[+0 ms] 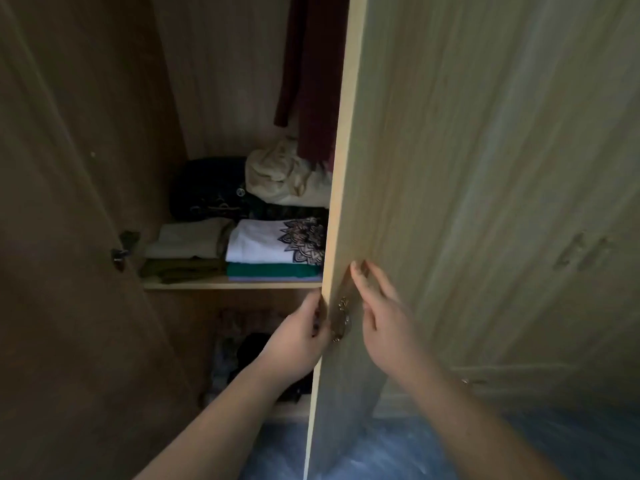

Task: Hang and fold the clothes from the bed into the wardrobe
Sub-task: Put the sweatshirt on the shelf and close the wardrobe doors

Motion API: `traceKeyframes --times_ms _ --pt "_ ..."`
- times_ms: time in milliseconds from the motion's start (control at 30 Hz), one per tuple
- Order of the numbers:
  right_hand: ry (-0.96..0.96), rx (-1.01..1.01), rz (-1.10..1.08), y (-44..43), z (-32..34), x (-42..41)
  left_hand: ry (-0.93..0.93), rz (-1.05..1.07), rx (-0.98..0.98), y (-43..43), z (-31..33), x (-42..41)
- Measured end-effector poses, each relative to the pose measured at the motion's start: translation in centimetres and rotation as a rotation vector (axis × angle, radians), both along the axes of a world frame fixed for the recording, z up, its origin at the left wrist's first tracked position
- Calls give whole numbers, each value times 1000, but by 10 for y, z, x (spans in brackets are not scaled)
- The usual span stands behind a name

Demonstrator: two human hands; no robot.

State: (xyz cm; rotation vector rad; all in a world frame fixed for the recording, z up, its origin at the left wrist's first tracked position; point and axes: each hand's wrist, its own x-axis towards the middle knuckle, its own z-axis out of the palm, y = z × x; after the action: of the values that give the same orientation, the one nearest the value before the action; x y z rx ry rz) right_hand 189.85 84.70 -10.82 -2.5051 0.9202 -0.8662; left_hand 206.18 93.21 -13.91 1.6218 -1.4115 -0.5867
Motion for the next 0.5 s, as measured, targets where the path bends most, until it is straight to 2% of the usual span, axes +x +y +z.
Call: traceKeyframes --times_ms 133,367,500 --pt "68 -144 -77 -38 -10 78 179 -93 -22 -37 3 79" --pt "93 -174 -186 -85 -41 150 343 -89 -44 -104 -6 150" --pt "201 -234 -255 -106 -47 166 335 -93 -32 -130 -6 164"
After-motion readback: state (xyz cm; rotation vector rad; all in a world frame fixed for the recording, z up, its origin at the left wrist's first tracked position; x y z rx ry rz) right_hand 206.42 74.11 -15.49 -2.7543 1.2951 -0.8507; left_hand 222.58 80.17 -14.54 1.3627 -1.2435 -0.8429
